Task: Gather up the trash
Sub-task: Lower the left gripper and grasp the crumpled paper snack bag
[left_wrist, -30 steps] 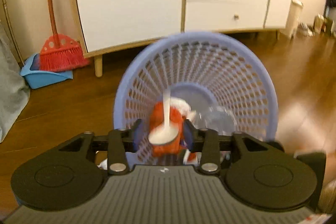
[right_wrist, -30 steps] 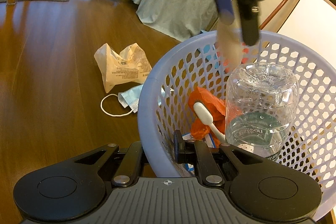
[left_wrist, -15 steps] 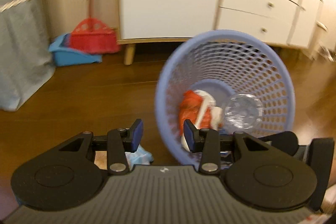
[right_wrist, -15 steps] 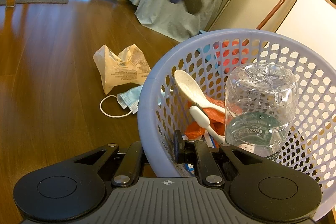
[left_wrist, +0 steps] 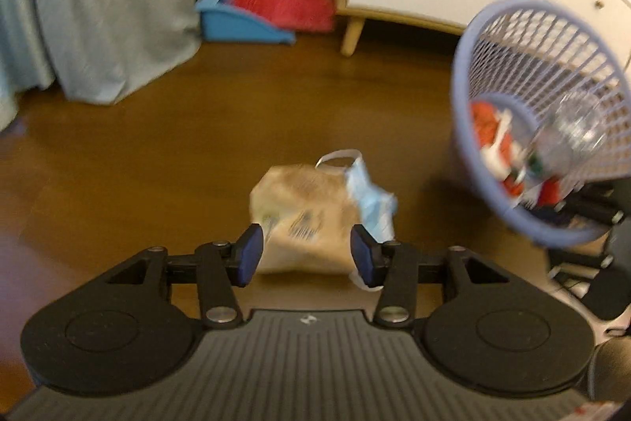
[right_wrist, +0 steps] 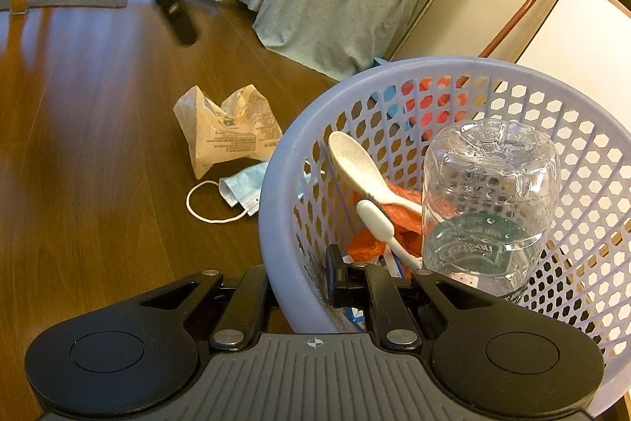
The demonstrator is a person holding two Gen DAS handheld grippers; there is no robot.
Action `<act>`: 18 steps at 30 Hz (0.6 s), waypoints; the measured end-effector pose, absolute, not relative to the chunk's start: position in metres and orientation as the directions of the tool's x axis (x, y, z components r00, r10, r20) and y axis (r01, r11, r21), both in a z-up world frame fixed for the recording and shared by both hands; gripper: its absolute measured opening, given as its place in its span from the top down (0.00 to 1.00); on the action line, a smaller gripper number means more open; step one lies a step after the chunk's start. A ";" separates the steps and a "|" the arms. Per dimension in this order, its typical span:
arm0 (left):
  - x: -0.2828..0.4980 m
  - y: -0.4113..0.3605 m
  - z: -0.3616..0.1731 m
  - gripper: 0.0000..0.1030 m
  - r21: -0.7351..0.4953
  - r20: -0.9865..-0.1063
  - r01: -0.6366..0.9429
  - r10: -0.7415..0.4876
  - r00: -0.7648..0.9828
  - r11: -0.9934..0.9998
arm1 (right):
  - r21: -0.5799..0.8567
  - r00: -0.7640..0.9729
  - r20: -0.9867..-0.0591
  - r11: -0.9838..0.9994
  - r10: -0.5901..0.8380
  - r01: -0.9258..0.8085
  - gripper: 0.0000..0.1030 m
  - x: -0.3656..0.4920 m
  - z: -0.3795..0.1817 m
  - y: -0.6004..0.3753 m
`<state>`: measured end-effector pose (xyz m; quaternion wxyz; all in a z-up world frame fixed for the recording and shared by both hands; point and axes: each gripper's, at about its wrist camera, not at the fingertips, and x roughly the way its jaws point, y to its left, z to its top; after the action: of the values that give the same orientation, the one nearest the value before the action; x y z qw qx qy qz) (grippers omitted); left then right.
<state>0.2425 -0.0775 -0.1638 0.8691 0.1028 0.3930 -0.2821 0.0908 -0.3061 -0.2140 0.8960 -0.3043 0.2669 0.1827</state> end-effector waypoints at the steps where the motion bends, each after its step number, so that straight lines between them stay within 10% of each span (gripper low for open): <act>1: 0.241 -0.074 -0.170 0.53 -0.042 -0.748 0.564 -0.400 0.529 0.824 | -0.449 0.791 -0.590 0.747 0.165 -0.490 0.94 0.091 -0.214 -0.306; 18: 0.259 -0.109 -0.218 0.12 0.010 -0.751 0.594 -0.386 0.535 0.805 | -0.454 0.795 -0.581 0.743 0.172 -0.492 0.94 0.093 -0.218 -0.306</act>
<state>0.2593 -0.1091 -0.2183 0.8660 0.1331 0.3904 -0.2828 0.0930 -0.3065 -0.2184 0.8963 -0.3071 0.2609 0.1851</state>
